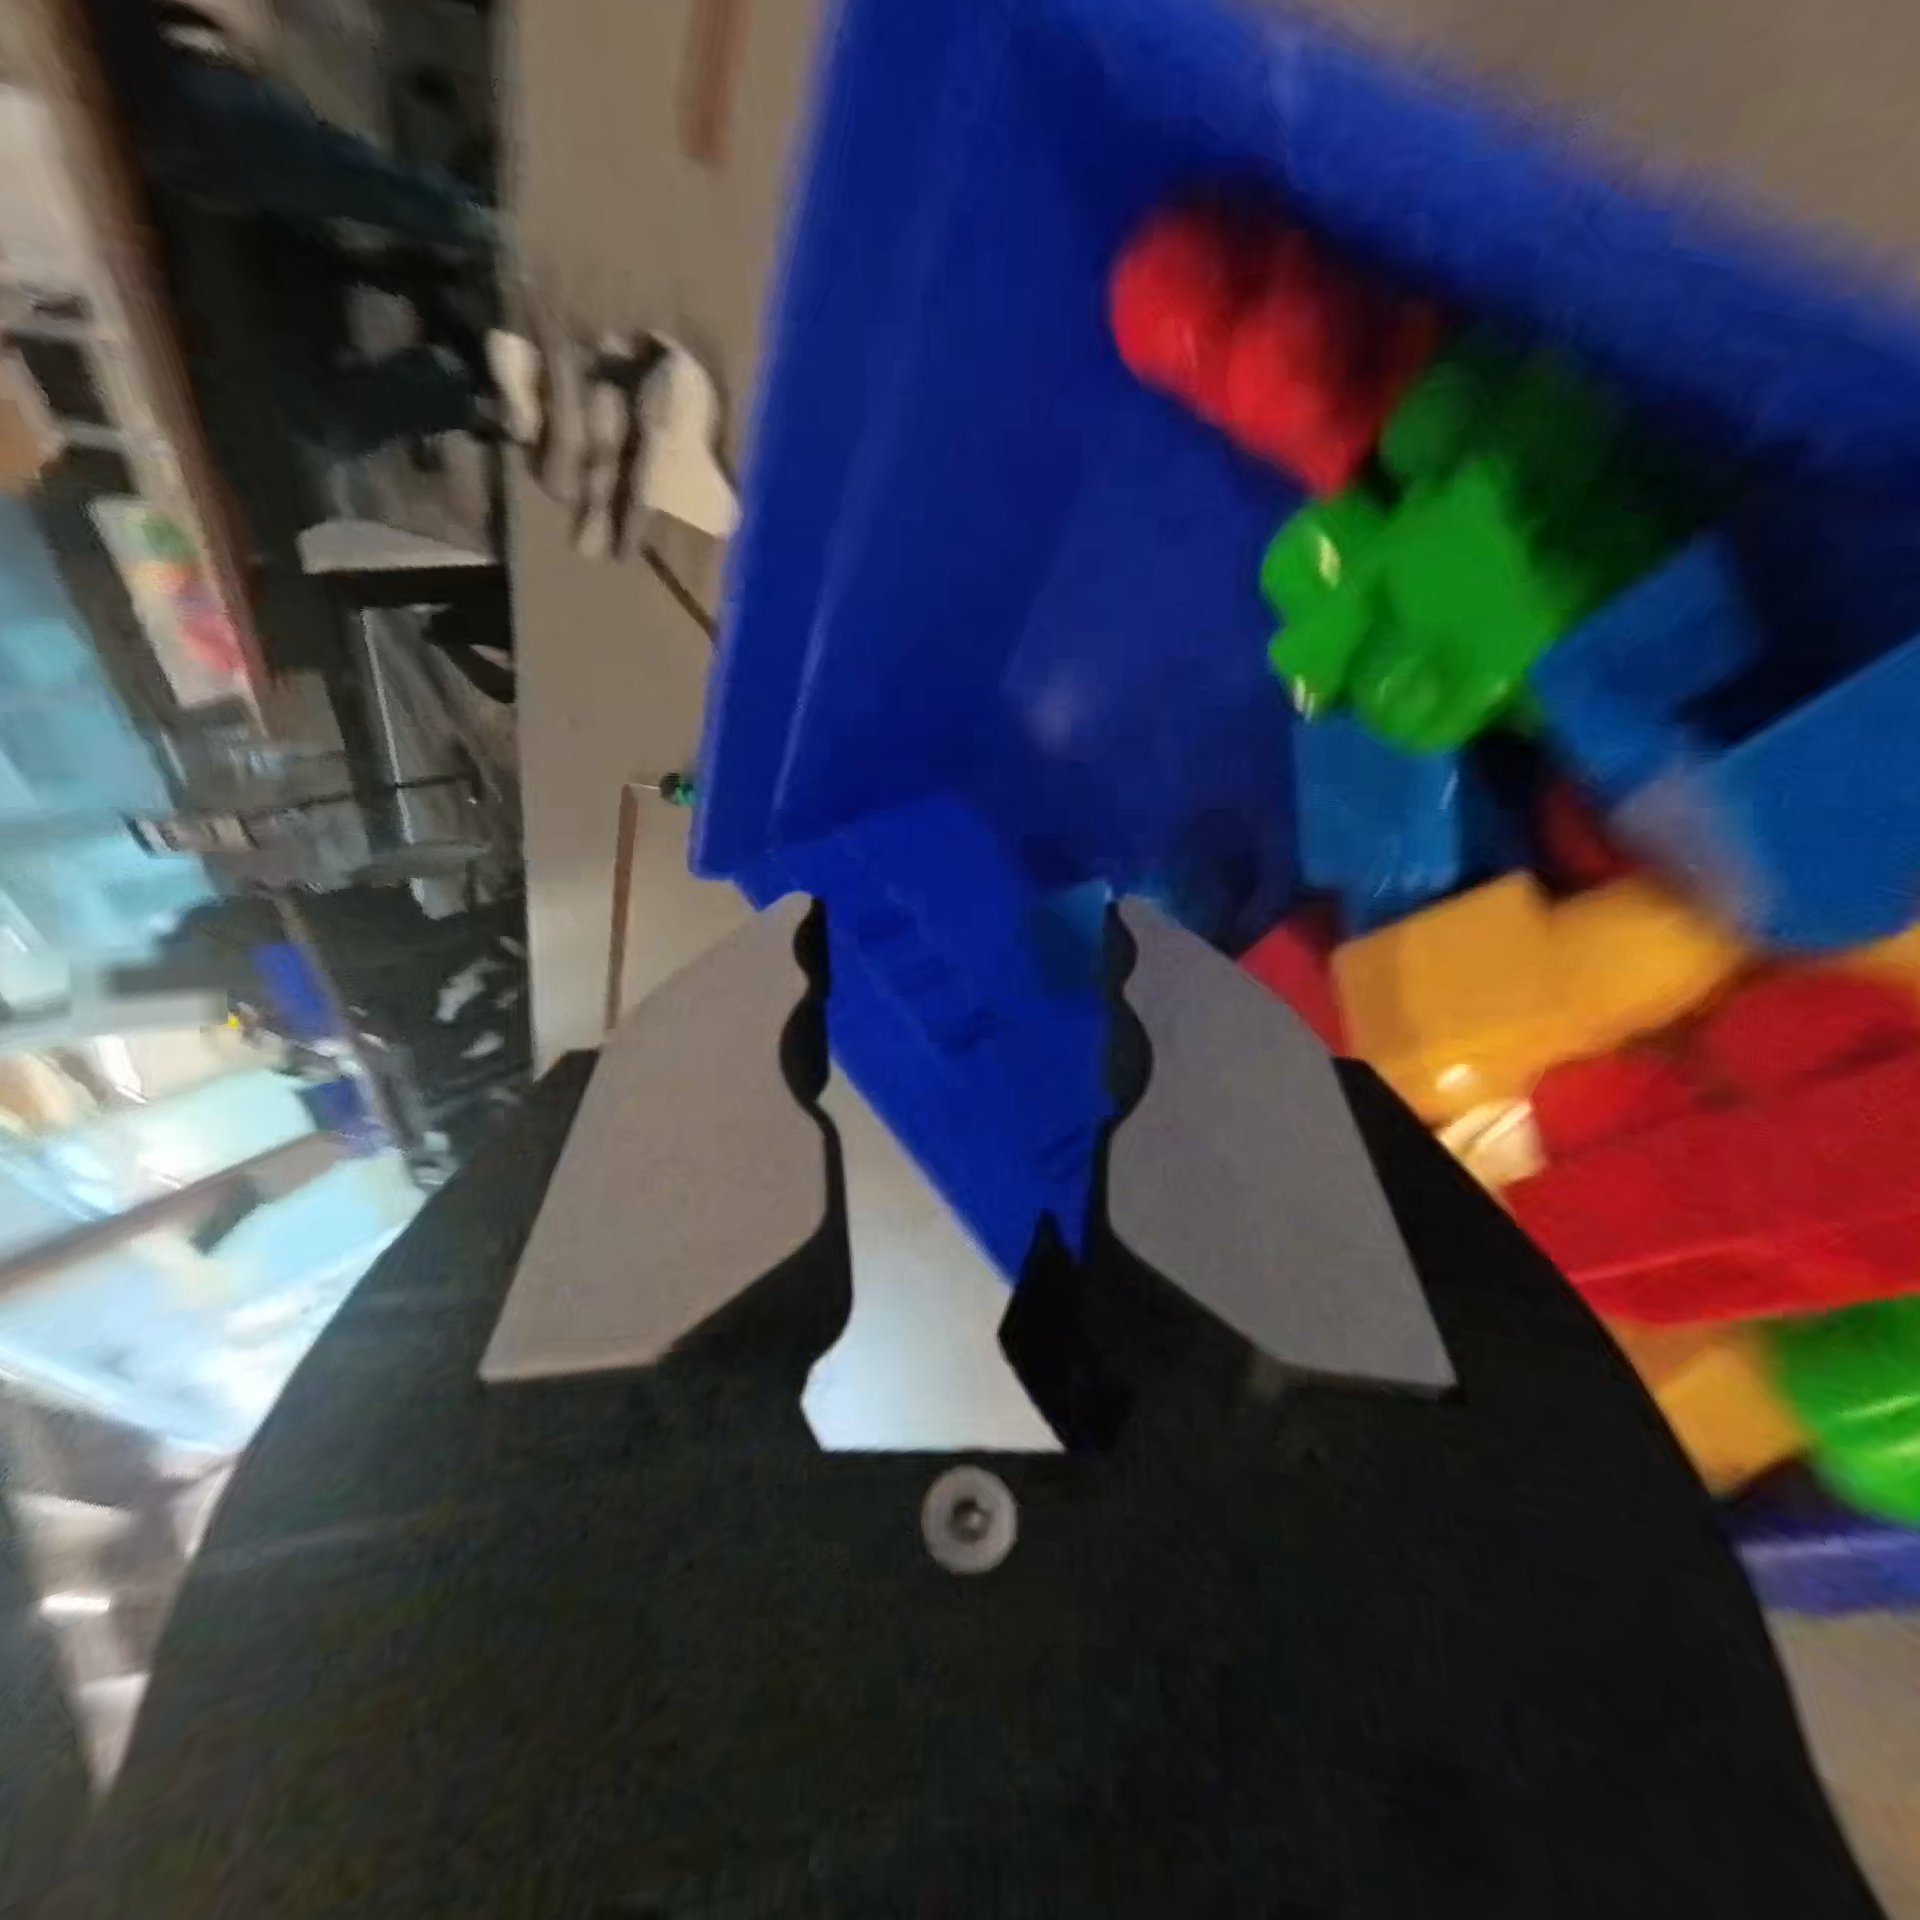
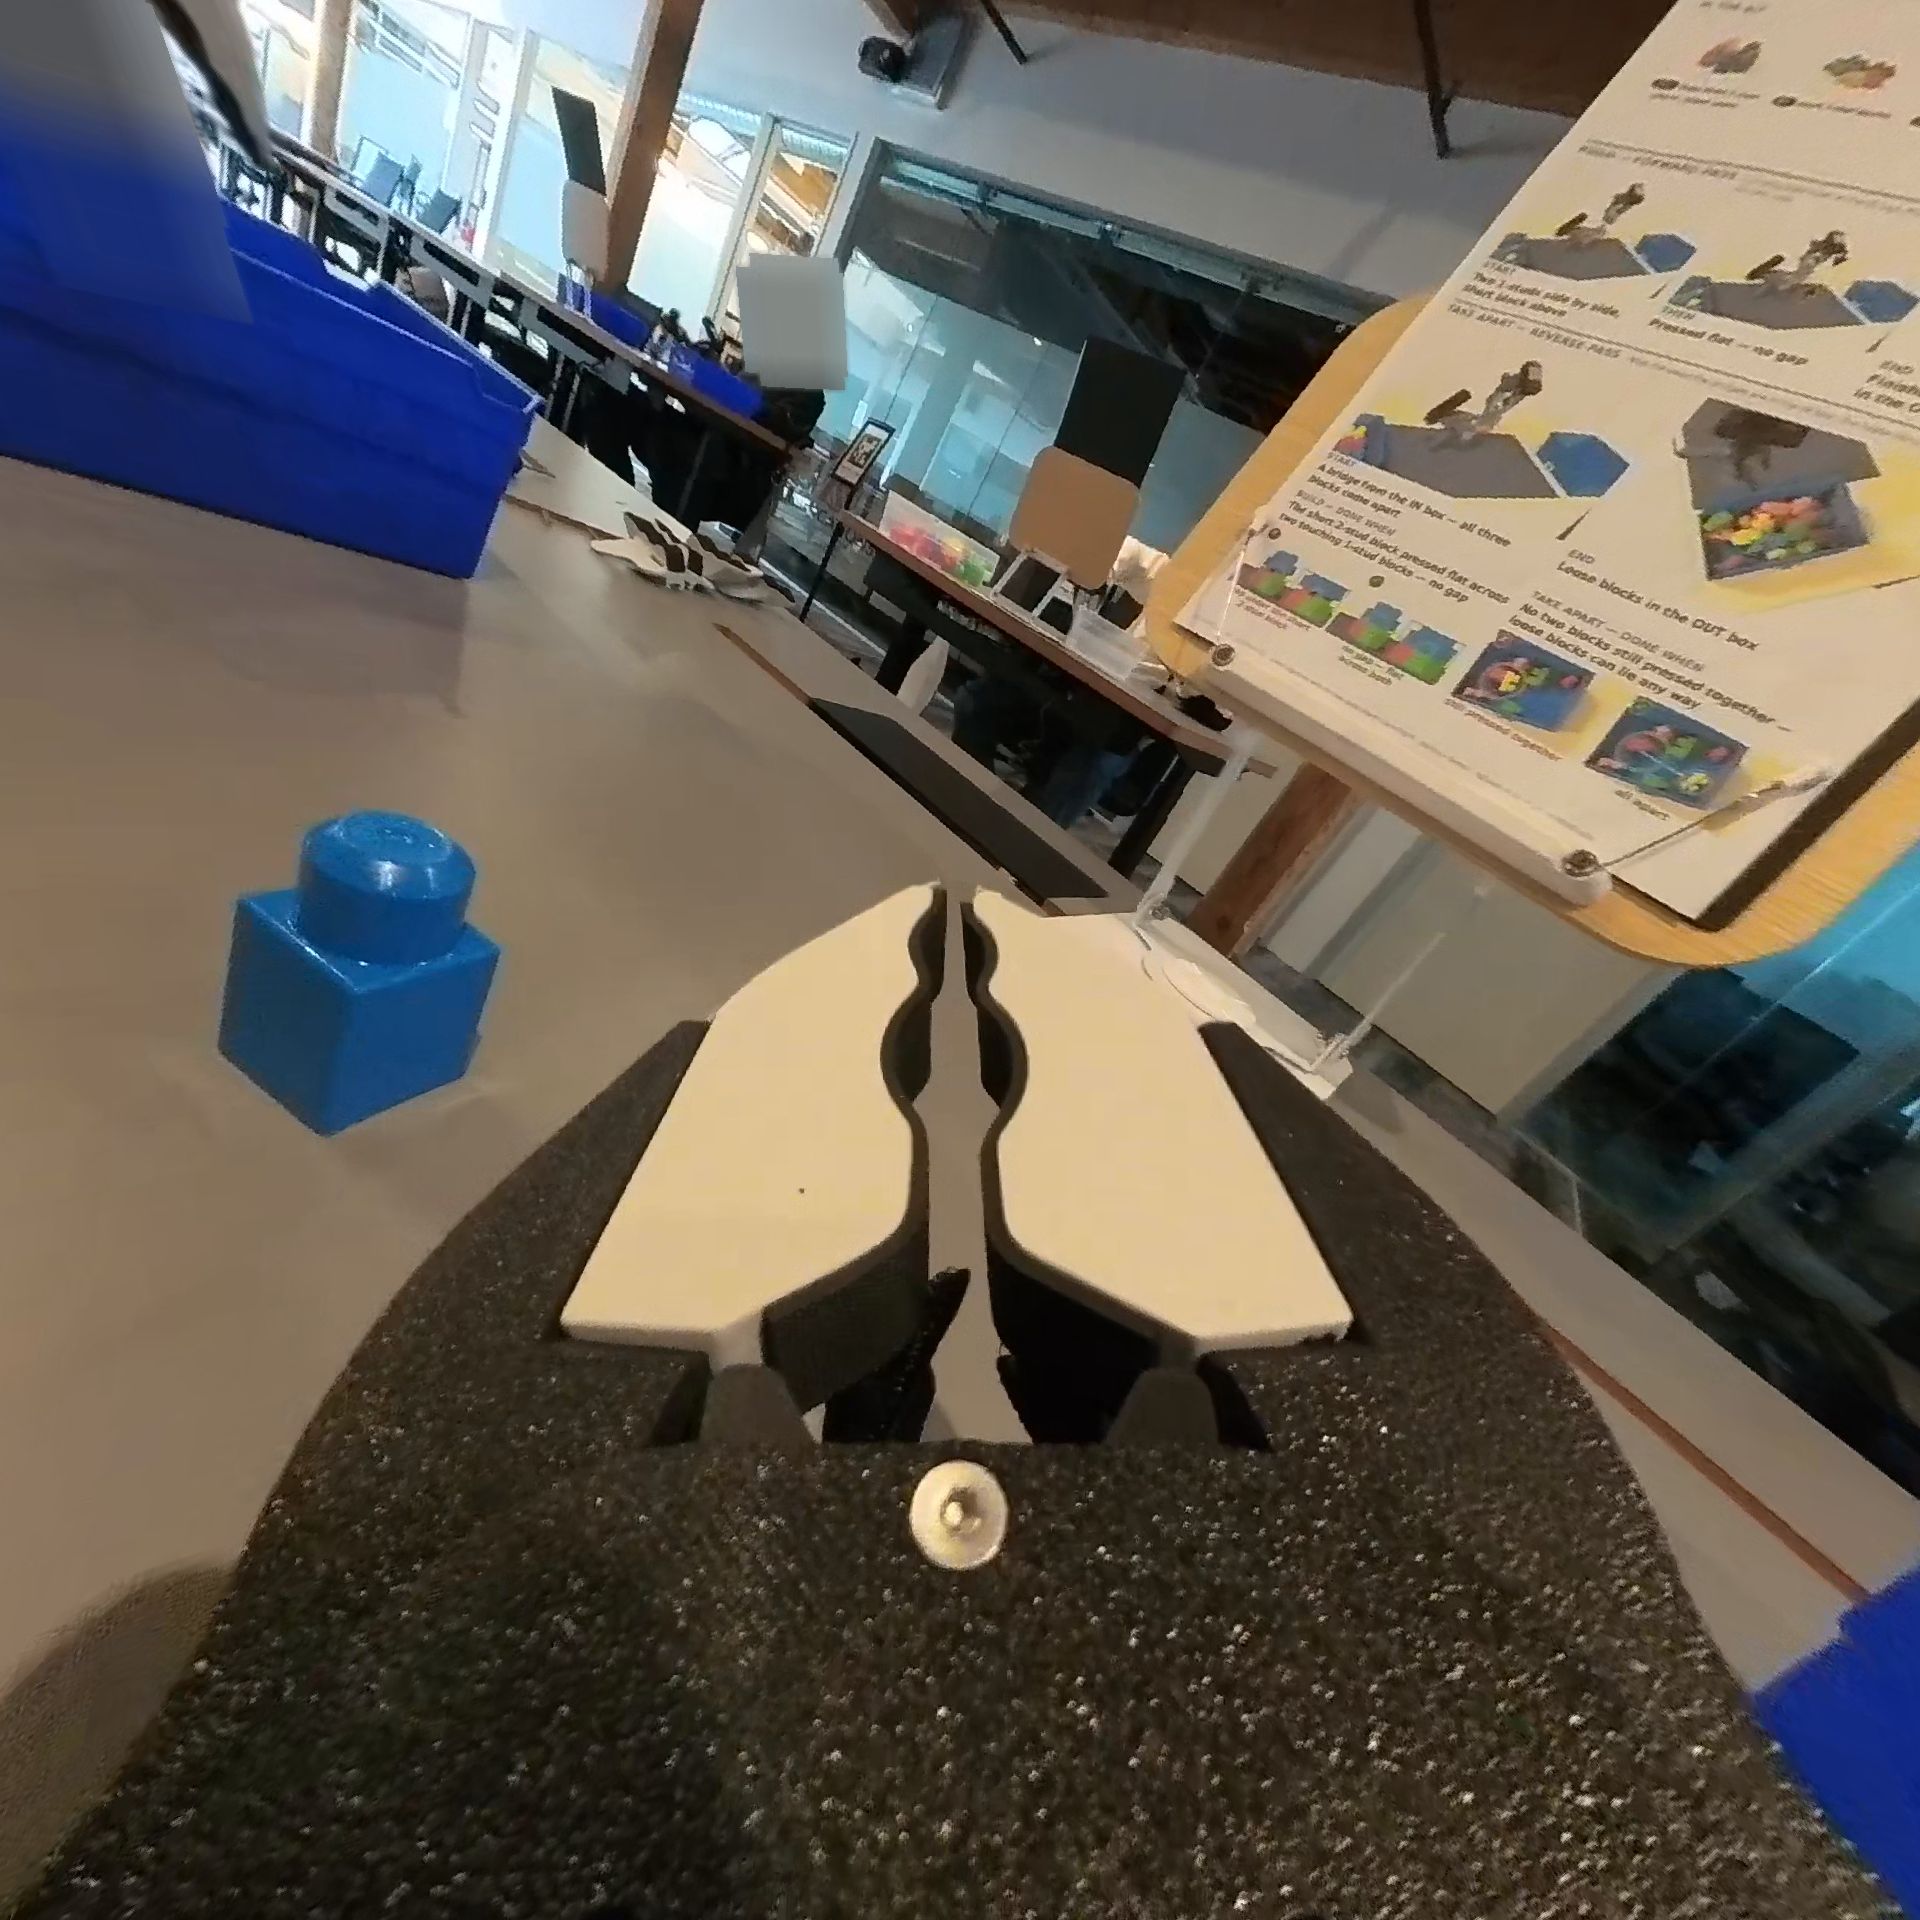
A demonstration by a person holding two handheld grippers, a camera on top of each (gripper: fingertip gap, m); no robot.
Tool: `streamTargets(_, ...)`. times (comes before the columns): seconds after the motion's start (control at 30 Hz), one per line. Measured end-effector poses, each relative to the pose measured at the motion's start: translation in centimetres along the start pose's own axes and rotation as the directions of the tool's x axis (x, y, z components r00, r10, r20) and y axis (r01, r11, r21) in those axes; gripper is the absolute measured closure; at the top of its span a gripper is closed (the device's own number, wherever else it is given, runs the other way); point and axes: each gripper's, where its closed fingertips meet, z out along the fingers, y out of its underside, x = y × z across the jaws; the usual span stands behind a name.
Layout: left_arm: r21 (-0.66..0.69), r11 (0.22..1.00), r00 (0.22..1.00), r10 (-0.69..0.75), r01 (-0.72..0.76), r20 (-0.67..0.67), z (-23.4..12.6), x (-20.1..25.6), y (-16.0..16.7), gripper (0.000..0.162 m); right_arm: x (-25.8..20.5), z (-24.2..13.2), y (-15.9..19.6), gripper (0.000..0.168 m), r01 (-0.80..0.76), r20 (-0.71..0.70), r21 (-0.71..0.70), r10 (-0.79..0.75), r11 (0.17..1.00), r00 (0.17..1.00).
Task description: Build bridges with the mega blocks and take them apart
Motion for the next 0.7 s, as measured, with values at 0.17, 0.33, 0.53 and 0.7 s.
streamTargets(0.17, -0.038, 0.968, 0.942, 0.231, -0.248, -0.245, 4.0, 1.2, 2.0, 0.109, 0.2, 0.0, 0.4, 0.166, 0.033, -0.027, -0.027, -0.034, 0.999, 0.999)
streamTargets(0.33, -0.095, 0.941, 0.875, 0.259, -0.323, -0.408, 6.3, 2.6, 4.0, 0.096, 0.5, 0.2, 0.8, 0.166, 0.042, -0.045, -0.056, -0.045, 0.998, 0.998)
streamTargets(0.53, -0.108, 0.906, 0.827, 0.319, -0.410, -0.463, 7.8, 3.2, 4.7, 0.097, 0.6, 0.4, 1.2, 0.167, 0.047, -0.055, -0.079, -0.051, 0.996, 0.997)
streamTargets(0.7, -0.134, 0.874, 0.792, 0.346, -0.467, -0.503, 9.1, 3.8, 5.1, 0.103, 0.6, 0.4, 1.3, 0.167, 0.056, -0.059, -0.088, -0.062, 0.995, 0.996)
